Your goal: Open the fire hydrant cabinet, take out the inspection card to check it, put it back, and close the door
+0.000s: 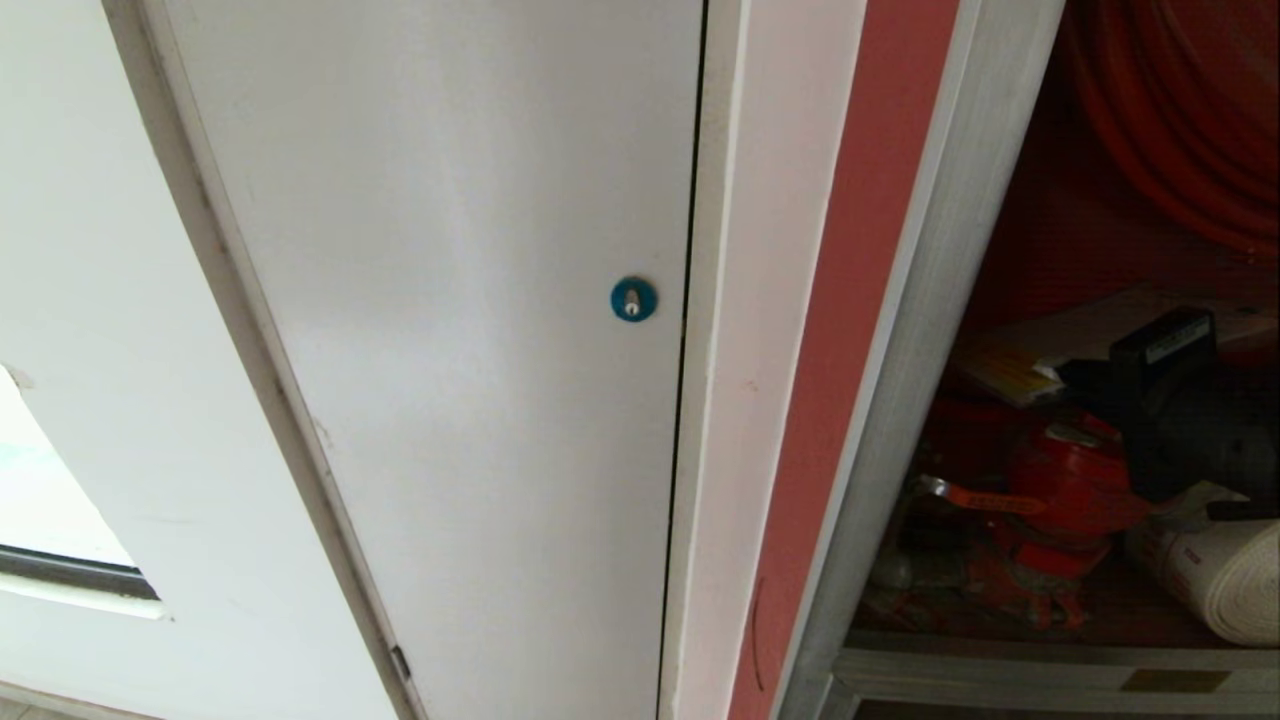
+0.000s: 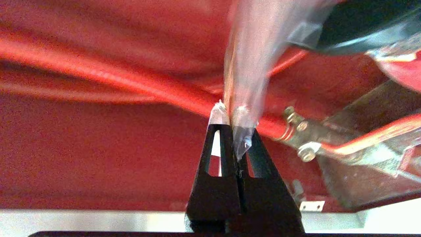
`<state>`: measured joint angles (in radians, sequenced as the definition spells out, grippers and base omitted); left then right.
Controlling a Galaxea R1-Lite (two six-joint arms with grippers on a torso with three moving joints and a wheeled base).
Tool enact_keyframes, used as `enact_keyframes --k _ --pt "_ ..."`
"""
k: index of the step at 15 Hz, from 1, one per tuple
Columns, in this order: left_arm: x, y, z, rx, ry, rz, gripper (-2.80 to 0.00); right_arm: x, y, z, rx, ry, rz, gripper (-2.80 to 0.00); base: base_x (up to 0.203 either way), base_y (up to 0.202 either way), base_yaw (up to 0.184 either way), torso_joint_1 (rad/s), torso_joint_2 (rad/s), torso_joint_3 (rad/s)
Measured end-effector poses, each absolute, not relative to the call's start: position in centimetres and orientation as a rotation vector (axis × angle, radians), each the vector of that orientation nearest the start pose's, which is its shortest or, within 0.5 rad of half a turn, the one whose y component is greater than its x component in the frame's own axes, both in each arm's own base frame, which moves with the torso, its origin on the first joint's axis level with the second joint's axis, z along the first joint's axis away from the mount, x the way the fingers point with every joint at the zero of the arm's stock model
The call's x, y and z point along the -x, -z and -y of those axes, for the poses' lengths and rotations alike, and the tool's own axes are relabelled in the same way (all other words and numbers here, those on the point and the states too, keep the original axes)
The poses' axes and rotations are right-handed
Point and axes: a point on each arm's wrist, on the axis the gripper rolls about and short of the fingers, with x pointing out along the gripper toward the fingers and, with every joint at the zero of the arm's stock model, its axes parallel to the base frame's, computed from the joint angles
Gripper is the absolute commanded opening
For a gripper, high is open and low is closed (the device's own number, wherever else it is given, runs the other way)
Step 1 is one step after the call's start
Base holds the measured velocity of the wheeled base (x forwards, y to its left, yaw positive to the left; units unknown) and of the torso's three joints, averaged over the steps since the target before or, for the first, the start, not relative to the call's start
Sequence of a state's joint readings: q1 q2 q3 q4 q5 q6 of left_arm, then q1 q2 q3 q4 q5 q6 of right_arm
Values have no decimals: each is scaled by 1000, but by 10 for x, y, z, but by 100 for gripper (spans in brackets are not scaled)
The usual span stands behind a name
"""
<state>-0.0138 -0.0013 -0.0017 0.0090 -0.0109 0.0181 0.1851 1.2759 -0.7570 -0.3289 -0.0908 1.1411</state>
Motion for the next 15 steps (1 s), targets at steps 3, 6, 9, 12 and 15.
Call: enact_keyframes --k 3,6,9,12,15 --pt "23 -75 0 -18 24 -6 -280 -194 -250 -35 -1115 -18 -226 -280 0 0 0 0 0 0" --pt "23 -75 0 -18 25 -6 -280 -180 -257 -33 -1121 -67 -219 -280 0 0 0 0 0 0" --pt "23 -75 0 -18 25 -6 -280 -160 -262 -30 -1120 -89 -230 -280 0 0 0 0 0 0" --pt "23 -75 0 -19 25 -6 -280 -129 -268 -25 -1116 -142 -251 -280 0 0 0 0 0 0" --pt "23 -75 0 -18 25 -6 -280 -88 -274 -19 -1077 -215 -244 -280 0 0 0 0 0 0"
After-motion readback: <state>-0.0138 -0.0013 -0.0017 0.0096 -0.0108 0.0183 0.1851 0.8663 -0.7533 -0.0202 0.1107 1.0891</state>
